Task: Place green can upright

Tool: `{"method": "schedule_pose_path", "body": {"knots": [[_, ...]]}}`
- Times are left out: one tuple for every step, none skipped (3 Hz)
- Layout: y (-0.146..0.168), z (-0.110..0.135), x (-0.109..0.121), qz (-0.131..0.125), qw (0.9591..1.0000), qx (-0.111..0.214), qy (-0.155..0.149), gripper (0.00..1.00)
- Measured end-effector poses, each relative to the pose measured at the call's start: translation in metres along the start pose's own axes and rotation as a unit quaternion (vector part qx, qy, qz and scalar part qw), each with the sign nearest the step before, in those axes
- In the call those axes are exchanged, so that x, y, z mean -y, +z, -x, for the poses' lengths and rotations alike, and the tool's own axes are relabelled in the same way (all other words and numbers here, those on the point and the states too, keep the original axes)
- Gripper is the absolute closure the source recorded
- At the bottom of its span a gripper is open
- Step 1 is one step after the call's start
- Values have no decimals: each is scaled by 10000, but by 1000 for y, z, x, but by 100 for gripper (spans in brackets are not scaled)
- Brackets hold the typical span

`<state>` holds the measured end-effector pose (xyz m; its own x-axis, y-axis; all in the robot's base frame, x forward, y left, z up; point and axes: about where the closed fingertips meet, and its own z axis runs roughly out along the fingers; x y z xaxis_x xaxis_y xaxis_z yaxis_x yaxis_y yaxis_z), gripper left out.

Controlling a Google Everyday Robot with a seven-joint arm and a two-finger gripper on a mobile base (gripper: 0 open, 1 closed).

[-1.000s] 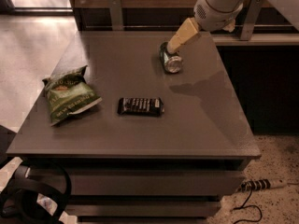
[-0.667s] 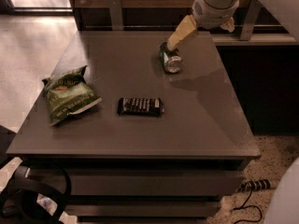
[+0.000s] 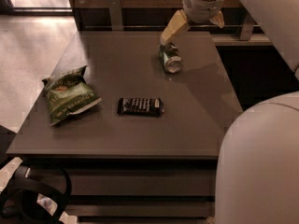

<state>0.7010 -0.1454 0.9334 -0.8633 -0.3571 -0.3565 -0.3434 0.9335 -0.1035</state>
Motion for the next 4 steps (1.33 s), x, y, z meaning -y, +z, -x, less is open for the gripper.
{"method": "schedule_pose_path", "body": {"knots": [[22,12,-18,198,9996,-159,-114,0],[41,19,-29,346,9989,-288,-156,0],[58,21,-32,462,9979,-430,-134,0],[74,22,-34,580,9967,-562,-108,0]]}}
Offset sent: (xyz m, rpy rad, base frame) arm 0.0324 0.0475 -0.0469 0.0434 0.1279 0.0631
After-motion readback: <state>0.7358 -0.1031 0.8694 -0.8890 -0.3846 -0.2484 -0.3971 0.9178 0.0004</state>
